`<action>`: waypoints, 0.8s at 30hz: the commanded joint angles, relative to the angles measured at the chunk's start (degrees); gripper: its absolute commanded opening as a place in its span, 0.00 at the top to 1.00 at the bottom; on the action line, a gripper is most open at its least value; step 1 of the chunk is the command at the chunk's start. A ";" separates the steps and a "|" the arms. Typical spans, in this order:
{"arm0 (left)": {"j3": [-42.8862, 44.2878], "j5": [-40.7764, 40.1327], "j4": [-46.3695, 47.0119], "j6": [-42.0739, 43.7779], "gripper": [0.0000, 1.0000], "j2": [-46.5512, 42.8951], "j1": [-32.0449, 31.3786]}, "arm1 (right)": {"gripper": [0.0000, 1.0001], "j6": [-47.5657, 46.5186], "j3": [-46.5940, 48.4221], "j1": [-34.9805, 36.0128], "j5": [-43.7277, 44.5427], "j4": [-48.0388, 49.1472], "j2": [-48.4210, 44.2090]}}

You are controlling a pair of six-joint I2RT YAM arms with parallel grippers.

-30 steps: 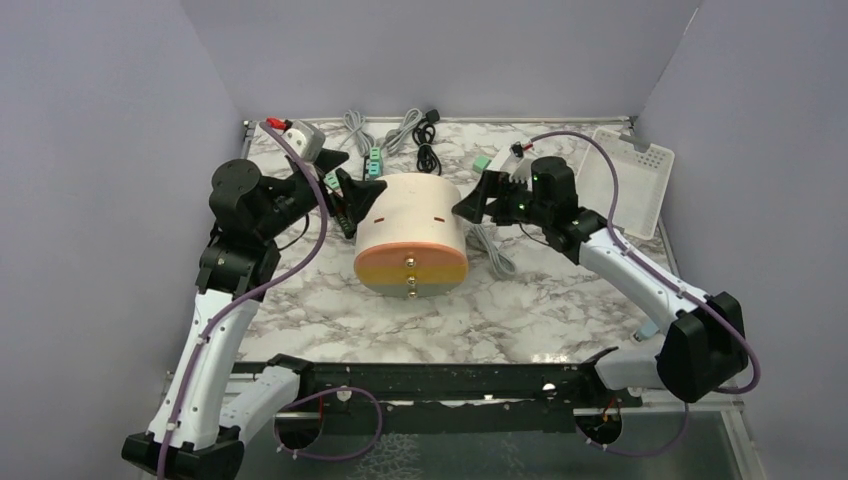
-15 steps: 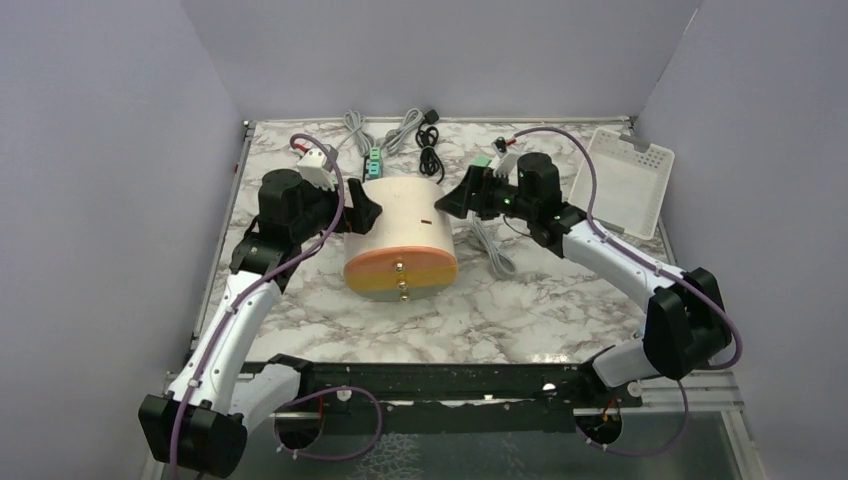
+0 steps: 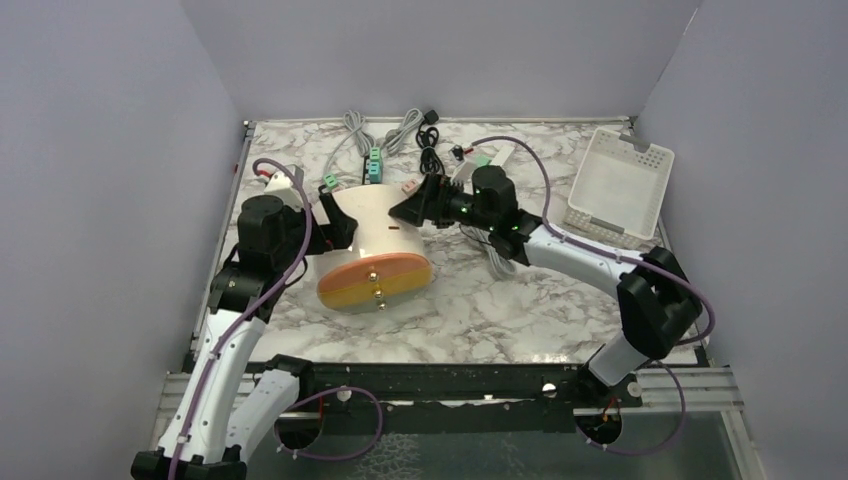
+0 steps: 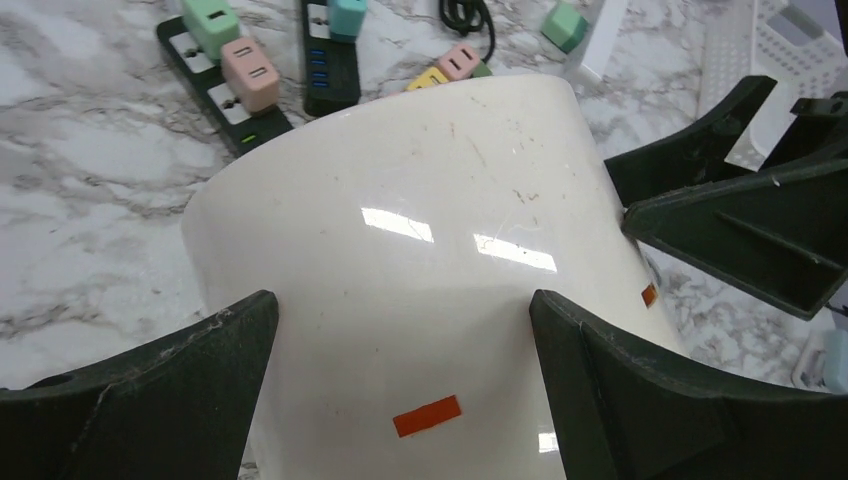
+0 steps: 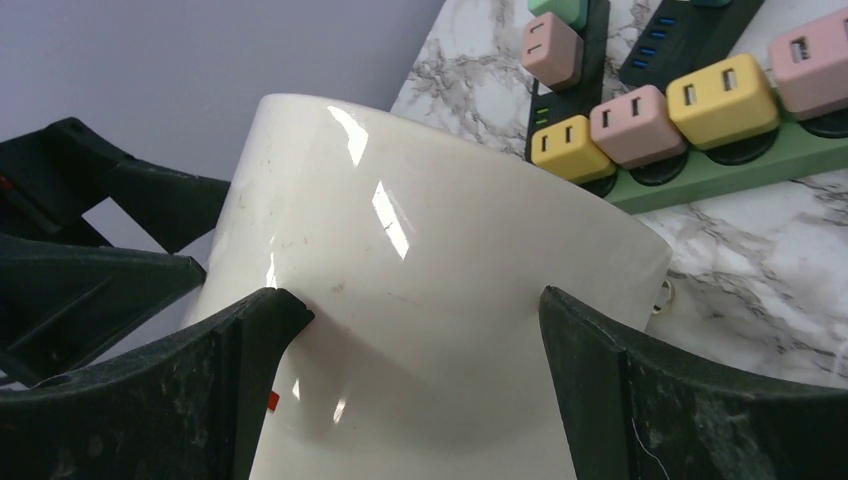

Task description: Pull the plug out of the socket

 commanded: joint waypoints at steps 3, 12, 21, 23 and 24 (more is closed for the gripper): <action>1.90 -14.73 -13.52 -2.92 0.01 -1.60 -0.64 | 0.00 6.99 4.91 10.58 3.61 -1.06 11.53; 4.29 -32.92 -19.28 -6.88 0.01 -2.58 -0.64 | 0.00 7.54 21.60 15.21 1.59 0.85 26.46; 1.29 -37.68 -18.78 -14.92 0.01 0.25 -0.43 | 0.00 0.94 38.25 14.49 2.86 -0.83 33.94; 1.21 -38.31 -18.15 -16.16 0.01 1.60 -0.03 | 0.00 -2.31 33.58 13.36 6.46 0.92 29.22; 1.16 -38.26 -17.64 -16.51 0.01 2.32 0.38 | 0.00 -3.81 30.85 12.70 8.09 1.27 26.31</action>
